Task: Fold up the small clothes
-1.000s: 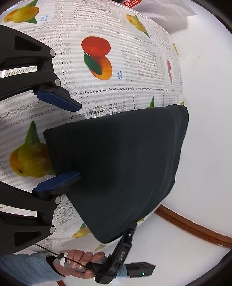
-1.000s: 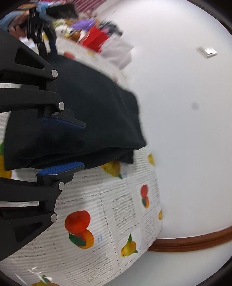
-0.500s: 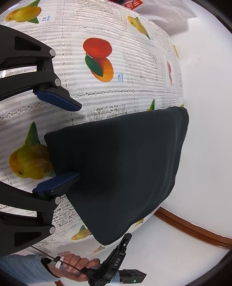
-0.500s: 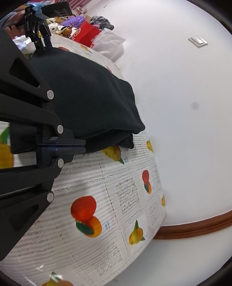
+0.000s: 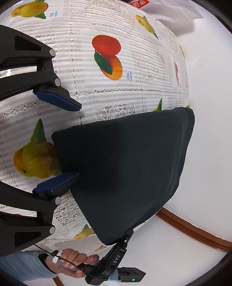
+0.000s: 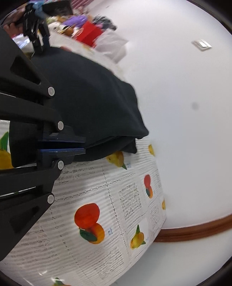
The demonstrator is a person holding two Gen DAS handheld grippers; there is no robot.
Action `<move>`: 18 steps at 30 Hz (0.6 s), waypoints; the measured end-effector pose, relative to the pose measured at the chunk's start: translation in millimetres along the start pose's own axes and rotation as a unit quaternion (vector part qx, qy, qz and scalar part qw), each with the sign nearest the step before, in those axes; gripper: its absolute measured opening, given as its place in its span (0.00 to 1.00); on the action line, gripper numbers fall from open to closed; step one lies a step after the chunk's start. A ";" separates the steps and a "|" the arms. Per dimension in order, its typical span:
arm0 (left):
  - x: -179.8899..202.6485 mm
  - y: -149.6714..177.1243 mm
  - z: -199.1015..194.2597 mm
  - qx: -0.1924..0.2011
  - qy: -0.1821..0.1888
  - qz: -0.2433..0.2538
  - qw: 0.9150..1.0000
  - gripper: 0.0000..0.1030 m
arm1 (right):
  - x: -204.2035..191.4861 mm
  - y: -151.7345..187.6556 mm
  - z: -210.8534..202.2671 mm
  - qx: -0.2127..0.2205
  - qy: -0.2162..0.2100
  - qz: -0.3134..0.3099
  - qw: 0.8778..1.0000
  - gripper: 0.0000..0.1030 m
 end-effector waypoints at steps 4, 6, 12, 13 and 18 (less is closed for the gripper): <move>2.5 0.6 -2.2 0.008 -0.009 0.003 1.000 0.66 | -6.2 5.6 -8.1 0.002 0.016 -0.007 1.000 0.05; 4.8 2.2 -5.0 0.012 -0.012 0.005 1.000 0.66 | -8.4 7.4 -13.5 0.001 0.029 -0.009 1.000 0.05; 10.2 4.2 -6.2 0.014 -0.020 0.009 1.000 0.66 | -13.0 16.2 -34.8 0.006 0.048 -0.031 0.998 0.06; 9.2 3.1 -5.1 0.013 -0.021 0.007 1.000 0.66 | -13.4 19.8 -35.0 -0.001 0.052 -0.035 0.998 0.06; 10.2 7.9 -6.1 0.006 -0.034 0.010 0.999 0.66 | -9.7 36.7 -34.1 -0.020 0.080 -0.050 0.995 0.10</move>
Point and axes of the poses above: each gripper's, at about its wrist camera, not at the fingertips, and z roughly the way its jaws point, x to its right, y to its underside, the point moved 2 cm from there along z, roughly the way its jaws point, and after that the axes turned 5 degrees about y, right-handed, at the moved point
